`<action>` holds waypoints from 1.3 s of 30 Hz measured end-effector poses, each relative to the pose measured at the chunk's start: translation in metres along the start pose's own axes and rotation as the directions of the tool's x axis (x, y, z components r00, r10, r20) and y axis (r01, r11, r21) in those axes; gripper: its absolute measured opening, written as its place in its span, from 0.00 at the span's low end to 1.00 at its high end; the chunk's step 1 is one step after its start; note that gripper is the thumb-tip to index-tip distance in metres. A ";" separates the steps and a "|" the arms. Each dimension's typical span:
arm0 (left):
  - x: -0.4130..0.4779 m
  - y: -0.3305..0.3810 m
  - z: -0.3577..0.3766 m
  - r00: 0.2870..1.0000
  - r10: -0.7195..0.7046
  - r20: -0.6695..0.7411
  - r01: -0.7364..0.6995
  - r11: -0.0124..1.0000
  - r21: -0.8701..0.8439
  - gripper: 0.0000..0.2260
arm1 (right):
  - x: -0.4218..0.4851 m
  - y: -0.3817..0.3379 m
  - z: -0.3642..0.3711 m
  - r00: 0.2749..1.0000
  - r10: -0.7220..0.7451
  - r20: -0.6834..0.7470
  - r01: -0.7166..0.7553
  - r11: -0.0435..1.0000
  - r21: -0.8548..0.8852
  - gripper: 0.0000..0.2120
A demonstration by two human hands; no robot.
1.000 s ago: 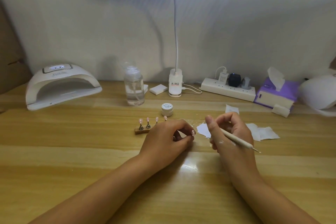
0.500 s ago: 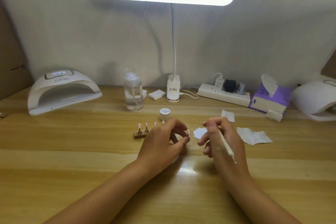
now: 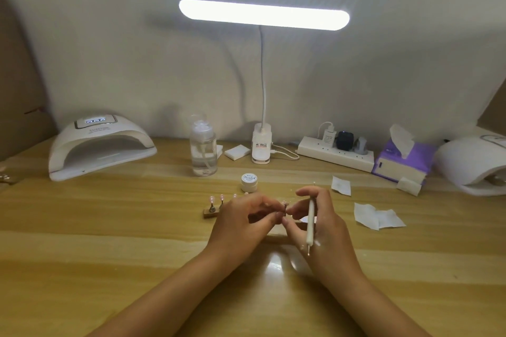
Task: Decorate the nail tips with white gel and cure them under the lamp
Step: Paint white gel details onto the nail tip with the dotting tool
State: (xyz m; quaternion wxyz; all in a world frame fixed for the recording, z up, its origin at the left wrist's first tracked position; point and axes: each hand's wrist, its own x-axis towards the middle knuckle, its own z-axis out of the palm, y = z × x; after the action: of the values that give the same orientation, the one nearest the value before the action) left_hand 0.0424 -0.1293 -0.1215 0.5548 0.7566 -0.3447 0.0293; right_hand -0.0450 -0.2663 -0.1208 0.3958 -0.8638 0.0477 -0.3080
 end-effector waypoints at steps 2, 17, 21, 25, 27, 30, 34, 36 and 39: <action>-0.001 0.001 0.000 1.000 -0.029 0.008 0.029 0.999 -0.032 0.09 | 0.001 0.000 0.000 1.000 0.023 -0.017 -0.022 0.999 0.050 0.22; -0.006 0.017 -0.009 0.968 -0.240 0.080 0.252 0.892 -0.376 0.12 | 0.019 -0.022 0.007 0.997 0.034 -0.071 -0.025 0.992 0.124 0.21; -0.008 0.018 -0.008 0.960 -0.264 0.095 0.280 0.885 -0.372 0.13 | 0.018 -0.020 0.010 0.994 0.093 -0.059 -0.080 0.979 0.186 0.20; -0.006 0.017 -0.013 0.966 -0.239 0.099 0.257 0.925 -0.279 0.11 | 0.017 -0.017 0.009 0.984 0.173 -0.049 -0.157 0.958 0.242 0.21; -0.004 0.016 -0.021 0.989 -0.147 0.031 0.150 0.980 -0.130 0.11 | 0.017 -0.015 0.008 0.979 0.203 -0.034 -0.190 0.953 0.237 0.22; 0.005 0.008 -0.044 0.987 0.058 -0.149 -0.013 0.958 0.287 0.13 | 0.018 -0.013 0.007 0.975 0.220 -0.016 -0.213 0.957 0.196 0.23; 0.011 -0.017 -0.084 0.983 -0.097 -0.157 0.169 0.815 0.555 0.23 | 0.016 -0.011 0.010 0.983 0.184 -0.019 -0.182 0.981 0.071 0.25; 0.011 -0.030 -0.095 0.963 -0.266 -0.050 0.239 0.750 0.617 0.24 | 0.013 -0.011 0.013 0.988 0.152 -0.025 -0.152 0.988 -0.003 0.25; 0.010 -0.039 -0.099 0.948 -0.317 0.021 0.230 0.732 0.642 0.18 | 0.010 -0.011 0.015 0.996 0.086 -0.007 -0.087 0.991 -0.105 0.25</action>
State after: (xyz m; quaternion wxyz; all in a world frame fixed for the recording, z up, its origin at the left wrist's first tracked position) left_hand 0.1053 -0.0430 -0.1114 0.2432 0.9411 -0.2347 0.0122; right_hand -0.0299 -0.2519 -0.1153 0.3627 -0.8802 0.1019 -0.2888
